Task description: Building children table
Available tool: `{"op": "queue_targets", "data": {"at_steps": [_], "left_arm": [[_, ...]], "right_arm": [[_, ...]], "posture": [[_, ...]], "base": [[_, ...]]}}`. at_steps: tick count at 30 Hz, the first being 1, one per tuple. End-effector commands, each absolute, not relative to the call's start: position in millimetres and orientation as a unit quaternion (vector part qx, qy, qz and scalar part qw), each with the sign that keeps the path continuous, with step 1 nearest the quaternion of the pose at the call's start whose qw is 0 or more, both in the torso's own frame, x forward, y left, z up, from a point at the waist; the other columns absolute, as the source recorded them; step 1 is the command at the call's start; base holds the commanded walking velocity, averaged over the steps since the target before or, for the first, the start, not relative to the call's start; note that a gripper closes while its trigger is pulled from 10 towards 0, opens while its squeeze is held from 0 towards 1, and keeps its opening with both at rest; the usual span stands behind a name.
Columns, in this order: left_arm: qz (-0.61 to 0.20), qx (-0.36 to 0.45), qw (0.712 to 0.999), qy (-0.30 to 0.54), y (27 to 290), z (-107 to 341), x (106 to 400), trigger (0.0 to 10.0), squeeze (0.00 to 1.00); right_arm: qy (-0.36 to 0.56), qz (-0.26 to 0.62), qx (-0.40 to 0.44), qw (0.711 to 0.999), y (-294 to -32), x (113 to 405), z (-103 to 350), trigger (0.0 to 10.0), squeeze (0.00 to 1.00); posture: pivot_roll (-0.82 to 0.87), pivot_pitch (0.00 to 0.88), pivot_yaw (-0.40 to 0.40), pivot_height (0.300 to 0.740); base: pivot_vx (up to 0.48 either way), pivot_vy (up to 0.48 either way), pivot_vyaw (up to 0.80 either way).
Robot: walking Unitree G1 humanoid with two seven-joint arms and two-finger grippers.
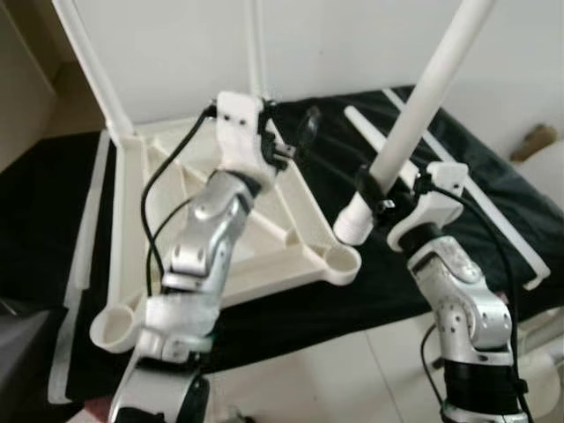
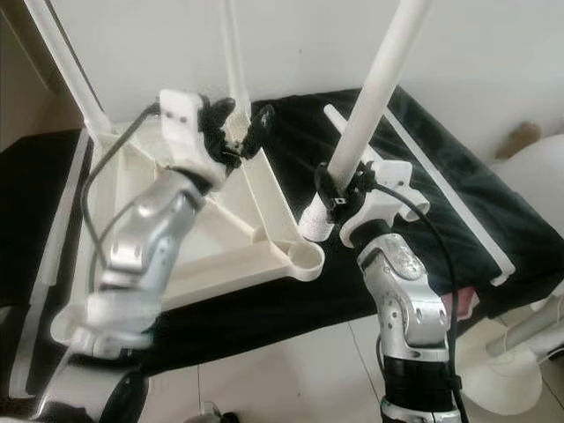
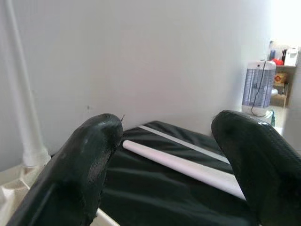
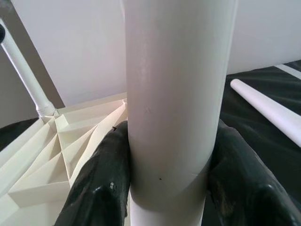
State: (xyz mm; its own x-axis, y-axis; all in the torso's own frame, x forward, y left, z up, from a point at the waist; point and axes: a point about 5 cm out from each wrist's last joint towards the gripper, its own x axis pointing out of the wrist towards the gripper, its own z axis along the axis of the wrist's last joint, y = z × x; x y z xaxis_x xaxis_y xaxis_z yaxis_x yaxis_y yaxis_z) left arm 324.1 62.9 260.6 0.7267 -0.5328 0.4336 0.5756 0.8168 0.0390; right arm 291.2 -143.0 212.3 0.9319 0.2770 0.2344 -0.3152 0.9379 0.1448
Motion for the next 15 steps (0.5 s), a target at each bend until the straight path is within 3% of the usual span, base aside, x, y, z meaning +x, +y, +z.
{"op": "queue_targets", "data": {"at_steps": [1,6,15], "left_arm": [[-0.408,-0.027,0.886,-0.216,46.8,252.7,308.4,10.0,0.00],[-0.448,-0.018,0.871,-0.199,39.5,237.2,296.1,10.0,0.00],[-0.507,0.048,0.845,-0.166,50.4,199.9,277.4,10.0,0.00]], "right_arm": [[-0.109,0.161,0.074,0.978,-135.5,289.9,207.5,10.0,0.00],[-0.103,0.171,0.064,0.978,-126.1,288.4,200.6,10.0,0.00],[-0.096,0.181,0.040,0.978,-118.0,284.9,193.2,10.0,0.00]], "posture": [[-0.06,0.047,0.029,0.740],[-0.06,0.048,0.027,0.740],[-0.04,0.061,0.015,0.740]], "base": [[0.000,0.000,0.00],[0.000,0.000,0.00],[0.000,0.000,0.00]]}}
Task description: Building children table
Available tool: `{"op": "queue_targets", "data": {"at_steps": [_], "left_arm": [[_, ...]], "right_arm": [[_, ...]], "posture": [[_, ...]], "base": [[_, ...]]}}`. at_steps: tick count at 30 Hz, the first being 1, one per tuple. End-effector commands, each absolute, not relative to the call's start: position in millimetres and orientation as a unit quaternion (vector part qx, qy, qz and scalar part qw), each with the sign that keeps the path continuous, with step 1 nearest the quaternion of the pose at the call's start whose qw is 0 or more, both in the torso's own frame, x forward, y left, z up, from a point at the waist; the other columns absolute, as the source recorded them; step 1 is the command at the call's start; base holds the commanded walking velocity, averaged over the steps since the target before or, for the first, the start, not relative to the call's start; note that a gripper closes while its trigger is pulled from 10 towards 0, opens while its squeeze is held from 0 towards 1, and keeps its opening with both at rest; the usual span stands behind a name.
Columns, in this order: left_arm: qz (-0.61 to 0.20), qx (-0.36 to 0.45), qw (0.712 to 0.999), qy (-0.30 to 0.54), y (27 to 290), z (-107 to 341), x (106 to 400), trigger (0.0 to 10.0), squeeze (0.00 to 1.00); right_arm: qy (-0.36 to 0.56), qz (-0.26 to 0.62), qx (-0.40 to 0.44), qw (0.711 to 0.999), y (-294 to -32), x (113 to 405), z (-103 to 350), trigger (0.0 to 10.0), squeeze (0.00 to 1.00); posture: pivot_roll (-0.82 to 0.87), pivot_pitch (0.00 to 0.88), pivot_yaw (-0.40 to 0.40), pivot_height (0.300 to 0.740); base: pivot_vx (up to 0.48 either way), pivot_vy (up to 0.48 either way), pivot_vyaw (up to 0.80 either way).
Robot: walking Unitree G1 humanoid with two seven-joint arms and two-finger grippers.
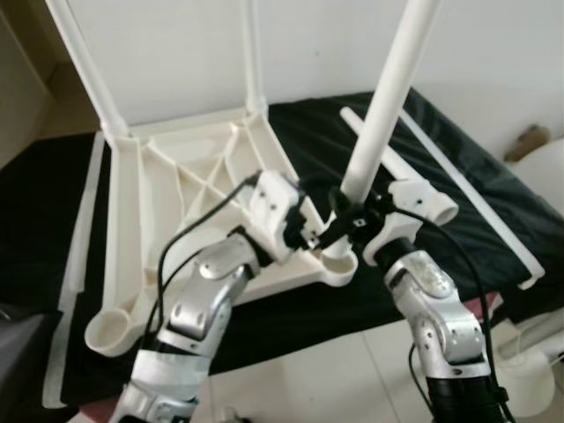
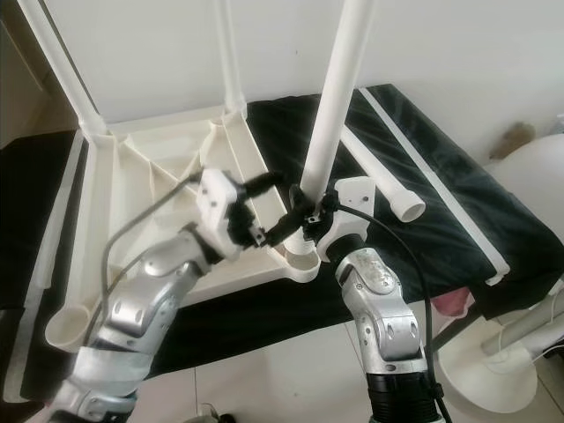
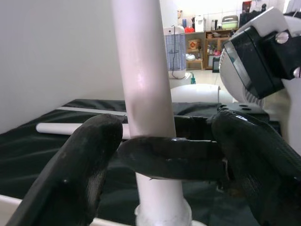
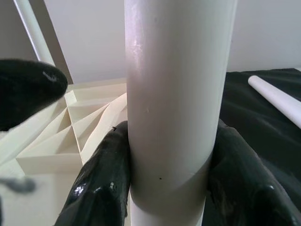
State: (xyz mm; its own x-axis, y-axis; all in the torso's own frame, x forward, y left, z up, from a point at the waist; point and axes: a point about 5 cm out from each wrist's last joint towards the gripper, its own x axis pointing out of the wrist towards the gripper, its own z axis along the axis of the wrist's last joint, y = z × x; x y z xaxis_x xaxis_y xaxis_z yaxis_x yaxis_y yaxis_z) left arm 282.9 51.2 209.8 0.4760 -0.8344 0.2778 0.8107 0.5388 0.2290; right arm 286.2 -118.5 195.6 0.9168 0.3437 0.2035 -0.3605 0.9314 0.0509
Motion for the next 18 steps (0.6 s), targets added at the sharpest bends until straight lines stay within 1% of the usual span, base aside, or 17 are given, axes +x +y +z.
{"op": "queue_targets", "data": {"at_steps": [1,5,11,15,17,18], "left_arm": [[-0.521,0.058,0.838,-0.154,52.2,193.7,274.6,10.0,0.00],[-0.539,0.091,0.828,-0.126,57.1,179.7,271.0,10.0,0.00],[-0.564,0.105,0.813,-0.098,64.7,166.3,265.5,10.0,0.00],[-0.559,0.099,0.819,-0.080,71.2,160.5,266.4,10.0,0.00],[-0.550,0.073,0.829,-0.072,78.6,161.8,268.8,10.0,0.00],[-0.550,0.073,0.829,-0.072,78.6,161.8,268.8,10.0,0.00]], "right_arm": [[-0.096,0.181,0.036,0.978,-117.3,284.6,191.6,10.0,0.00],[-0.096,0.182,0.032,0.978,-116.2,283.3,189.6,10.0,0.00],[-0.094,0.184,0.029,0.978,-116.0,278.6,185.6,10.0,0.00],[-0.090,0.188,0.022,0.978,-116.2,273.7,179.9,10.0,0.00],[-0.091,0.190,0.024,0.977,-116.3,270.0,177.2,10.0,0.00],[-0.091,0.190,0.024,0.977,-116.3,270.0,177.2,10.0,0.00]], "posture": [[-0.04,0.063,0.014,0.740],[-0.05,0.066,0.013,0.740],[-0.05,0.067,0.013,0.740],[-0.06,0.072,0.014,0.740],[-0.06,0.075,0.012,0.740],[-0.06,0.075,0.012,0.740]], "base": [[0.000,0.000,0.00],[0.000,0.000,0.00],[0.000,0.000,0.00],[0.000,0.000,0.00],[0.000,0.000,0.00],[0.000,0.000,0.00]]}}
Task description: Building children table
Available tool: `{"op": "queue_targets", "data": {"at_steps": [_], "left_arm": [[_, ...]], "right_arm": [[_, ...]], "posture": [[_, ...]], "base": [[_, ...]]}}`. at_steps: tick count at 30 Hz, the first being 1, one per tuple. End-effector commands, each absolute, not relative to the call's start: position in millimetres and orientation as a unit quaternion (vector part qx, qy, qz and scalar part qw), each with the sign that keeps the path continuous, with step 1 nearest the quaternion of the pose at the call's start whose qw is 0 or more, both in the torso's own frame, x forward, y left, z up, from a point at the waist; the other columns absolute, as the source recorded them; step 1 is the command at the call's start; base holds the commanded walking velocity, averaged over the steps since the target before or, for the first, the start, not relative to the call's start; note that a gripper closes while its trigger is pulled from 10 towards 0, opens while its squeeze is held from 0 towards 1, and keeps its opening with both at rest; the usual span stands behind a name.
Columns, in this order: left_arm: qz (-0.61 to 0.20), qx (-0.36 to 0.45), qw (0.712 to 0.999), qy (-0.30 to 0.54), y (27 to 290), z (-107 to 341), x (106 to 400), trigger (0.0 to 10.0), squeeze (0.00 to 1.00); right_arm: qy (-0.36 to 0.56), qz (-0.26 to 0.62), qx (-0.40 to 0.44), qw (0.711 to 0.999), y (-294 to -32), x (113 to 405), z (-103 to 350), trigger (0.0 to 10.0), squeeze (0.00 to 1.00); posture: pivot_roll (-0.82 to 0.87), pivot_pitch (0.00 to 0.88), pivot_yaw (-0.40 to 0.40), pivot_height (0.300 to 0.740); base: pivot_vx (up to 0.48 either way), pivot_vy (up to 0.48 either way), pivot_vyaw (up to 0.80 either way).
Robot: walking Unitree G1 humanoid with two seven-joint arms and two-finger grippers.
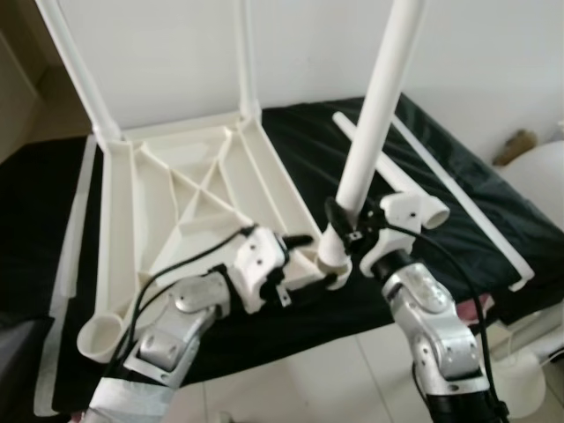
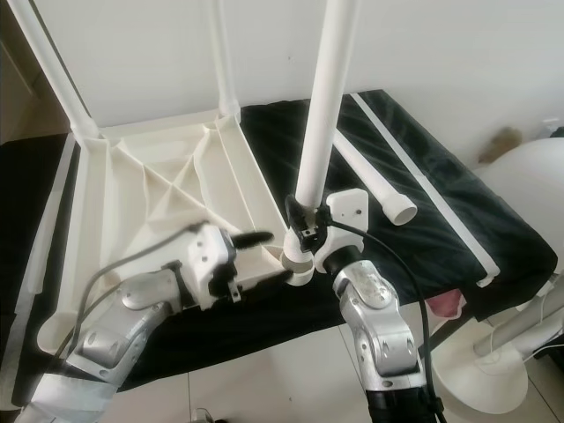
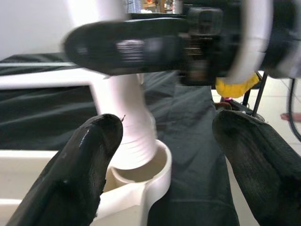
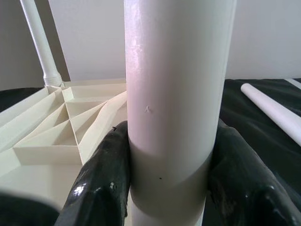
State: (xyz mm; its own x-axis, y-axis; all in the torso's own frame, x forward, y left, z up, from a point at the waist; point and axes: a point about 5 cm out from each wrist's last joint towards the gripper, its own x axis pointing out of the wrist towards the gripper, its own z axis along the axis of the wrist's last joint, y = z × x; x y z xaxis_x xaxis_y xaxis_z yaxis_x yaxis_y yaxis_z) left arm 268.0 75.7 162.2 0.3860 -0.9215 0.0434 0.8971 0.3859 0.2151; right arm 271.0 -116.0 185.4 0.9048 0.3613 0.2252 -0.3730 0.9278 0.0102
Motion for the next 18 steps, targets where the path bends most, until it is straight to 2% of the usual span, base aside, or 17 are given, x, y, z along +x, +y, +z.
{"op": "queue_targets", "data": {"at_steps": [1,6,10,18], "left_arm": [[-0.547,0.068,0.831,-0.073,82.1,163.5,269.4,10.0,0.00],[-0.559,0.076,0.824,-0.046,92.5,157.0,263.5,10.0,0.00],[-0.571,0.081,0.817,-0.025,93.8,150.5,258.3,10.0,0.00],[-0.567,0.090,0.819,-0.013,91.5,151.0,257.5,10.0,0.00]], "right_arm": [[-0.092,0.189,0.025,0.977,-116.5,269.1,177.0,10.0,0.00],[-0.095,0.198,0.019,0.976,-114.8,264.5,175.2,10.0,0.00],[-0.095,0.208,0.007,0.973,-113.0,260.1,171.6,10.0,0.00],[-0.097,0.244,-0.022,0.965,-104.8,257.0,162.7,10.0,0.00]], "posture": [[-0.06,0.080,0.009,0.740],[-0.05,0.083,0.006,0.740],[-0.05,0.083,0.006,0.740],[-0.04,0.082,0.004,0.740]], "base": [[0.000,0.000,0.00],[0.000,0.000,0.00],[0.000,0.000,0.00],[0.000,0.000,0.00]]}}
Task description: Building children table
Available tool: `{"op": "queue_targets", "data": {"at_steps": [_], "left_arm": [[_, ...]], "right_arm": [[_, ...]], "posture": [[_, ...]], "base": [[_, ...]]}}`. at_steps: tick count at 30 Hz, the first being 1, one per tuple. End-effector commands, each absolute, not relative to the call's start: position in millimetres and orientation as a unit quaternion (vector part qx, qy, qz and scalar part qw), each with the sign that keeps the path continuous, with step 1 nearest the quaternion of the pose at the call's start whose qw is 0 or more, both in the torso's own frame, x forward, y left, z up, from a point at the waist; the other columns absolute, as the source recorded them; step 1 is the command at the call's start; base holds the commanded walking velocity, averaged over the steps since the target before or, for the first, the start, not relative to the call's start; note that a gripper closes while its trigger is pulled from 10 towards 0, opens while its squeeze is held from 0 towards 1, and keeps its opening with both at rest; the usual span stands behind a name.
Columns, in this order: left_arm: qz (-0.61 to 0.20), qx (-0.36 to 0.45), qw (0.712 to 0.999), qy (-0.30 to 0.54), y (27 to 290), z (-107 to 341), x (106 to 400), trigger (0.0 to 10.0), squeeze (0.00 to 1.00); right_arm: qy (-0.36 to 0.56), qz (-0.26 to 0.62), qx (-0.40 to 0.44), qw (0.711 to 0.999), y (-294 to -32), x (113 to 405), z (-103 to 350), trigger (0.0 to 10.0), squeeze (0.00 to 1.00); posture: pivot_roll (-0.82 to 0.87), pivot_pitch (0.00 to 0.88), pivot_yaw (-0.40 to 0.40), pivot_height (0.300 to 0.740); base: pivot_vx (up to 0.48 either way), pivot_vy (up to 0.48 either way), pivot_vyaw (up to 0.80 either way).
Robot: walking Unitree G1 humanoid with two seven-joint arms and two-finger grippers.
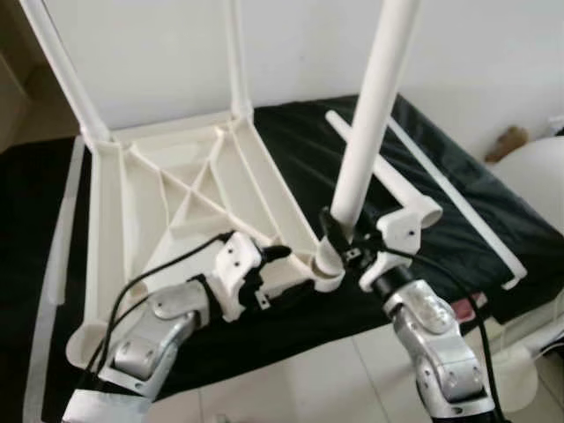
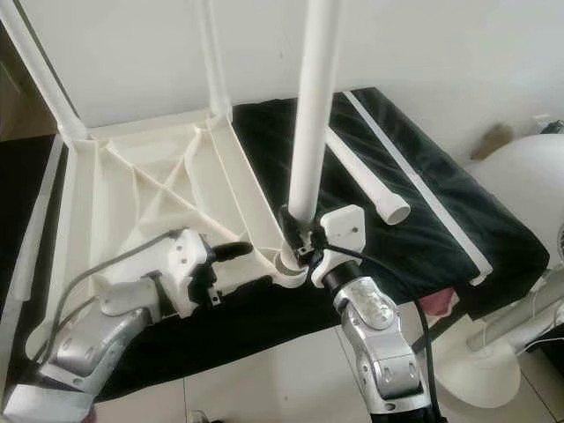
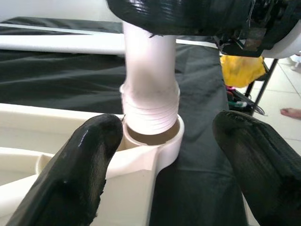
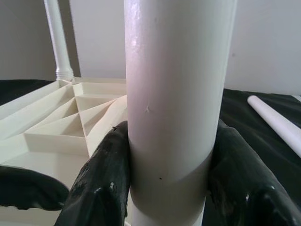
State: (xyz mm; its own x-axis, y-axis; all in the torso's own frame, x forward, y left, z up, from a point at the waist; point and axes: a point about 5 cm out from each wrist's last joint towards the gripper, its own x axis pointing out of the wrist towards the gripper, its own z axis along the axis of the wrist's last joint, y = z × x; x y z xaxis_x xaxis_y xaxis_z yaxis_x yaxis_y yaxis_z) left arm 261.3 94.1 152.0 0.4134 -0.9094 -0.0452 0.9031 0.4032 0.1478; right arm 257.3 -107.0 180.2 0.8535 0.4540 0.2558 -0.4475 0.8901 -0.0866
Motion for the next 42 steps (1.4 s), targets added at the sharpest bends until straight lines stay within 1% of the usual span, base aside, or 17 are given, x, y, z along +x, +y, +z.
{"op": "queue_targets", "data": {"at_steps": [1,8,12,14,18,23,25,28,35,36,39,41,42], "left_arm": [[-0.564,0.097,0.820,-0.014,91.4,151.0,258.0,10.0,0.00],[-0.555,0.093,0.826,-0.019,91.1,154.4,259.1,10.0,0.00],[-0.552,0.096,0.828,-0.019,92.4,156.3,260.1,10.0,0.00],[-0.550,0.098,0.829,-0.020,93.5,158.1,261.3,10.0,0.00],[-0.550,0.098,0.829,-0.020,93.8,158.6,261.6,10.0,0.00],[-0.552,0.098,0.828,-0.021,92.8,160.0,261.8,10.0,0.00],[-0.552,0.098,0.828,-0.021,92.6,160.2,261.9,10.0,0.00],[-0.554,0.097,0.827,-0.020,91.5,160.8,262.5,10.0,0.00],[-0.555,0.098,0.826,-0.020,92.0,161.8,262.4,10.0,0.00],[-0.554,0.098,0.827,-0.020,92.0,161.9,262.4,10.0,0.00],[-0.553,0.096,0.827,-0.021,91.7,162.2,261.7,10.0,0.00],[-0.552,0.096,0.828,-0.022,91.6,162.2,261.3,10.0,0.00],[-0.552,0.096,0.828,-0.022,91.6,162.2,261.3,10.0,0.00]], "right_arm": [[-0.095,0.246,-0.032,0.964,-104.2,256.8,159.9,10.0,0.00],[-0.092,0.262,-0.035,0.960,-101.0,253.3,153.5,10.0,0.00],[-0.096,0.270,-0.021,0.958,-101.7,249.4,150.1,10.0,0.00],[-0.105,0.274,0.006,0.956,-103.9,245.1,148.7,10.0,0.00],[-0.109,0.276,0.012,0.955,-104.4,243.8,147.8,10.0,0.00],[-0.091,0.231,0.061,0.967,-120.7,248.0,136.0,10.0,0.00],[-0.089,0.228,0.064,0.968,-121.8,248.8,134.6,10.0,0.00],[-0.082,0.220,0.080,0.969,-121.9,258.3,137.0,10.0,0.00],[-0.073,0.228,0.048,0.970,-118.0,267.5,139.6,10.0,0.00],[-0.069,0.231,0.023,0.970,-117.0,270.0,139.2,10.0,0.00],[-0.053,0.224,0.007,0.973,-117.2,275.6,136.8,10.0,0.00],[-0.054,0.226,-0.027,0.972,-117.6,278.1,136.0,10.0,0.00],[-0.054,0.226,-0.027,0.972,-117.6,278.1,136.0,10.0,0.00]], "posture": [[-0.04,0.082,0.004,0.740],[-0.04,0.077,0.005,0.740],[-0.03,0.076,0.009,0.740],[-0.03,0.075,0.012,0.740],[-0.03,0.074,0.014,0.740],[-0.04,0.070,0.023,0.740],[-0.04,0.070,0.023,0.740],[-0.04,0.065,0.025,0.740],[-0.03,0.063,0.022,0.740],[-0.03,0.060,0.021,0.740],[-0.03,0.058,0.018,0.740],[-0.03,0.054,0.017,0.740],[-0.03,0.054,0.017,0.740]], "base": [[0.000,0.000,0.00],[0.000,0.000,0.00],[0.000,0.000,0.00],[0.000,0.000,0.00],[0.000,0.000,0.00],[0.000,0.000,0.00],[0.000,0.000,0.00],[0.000,0.000,0.00],[0.000,0.000,0.00],[0.000,0.000,0.00],[0.000,0.000,0.00],[0.000,0.000,0.00],[0.000,0.000,0.00]]}}
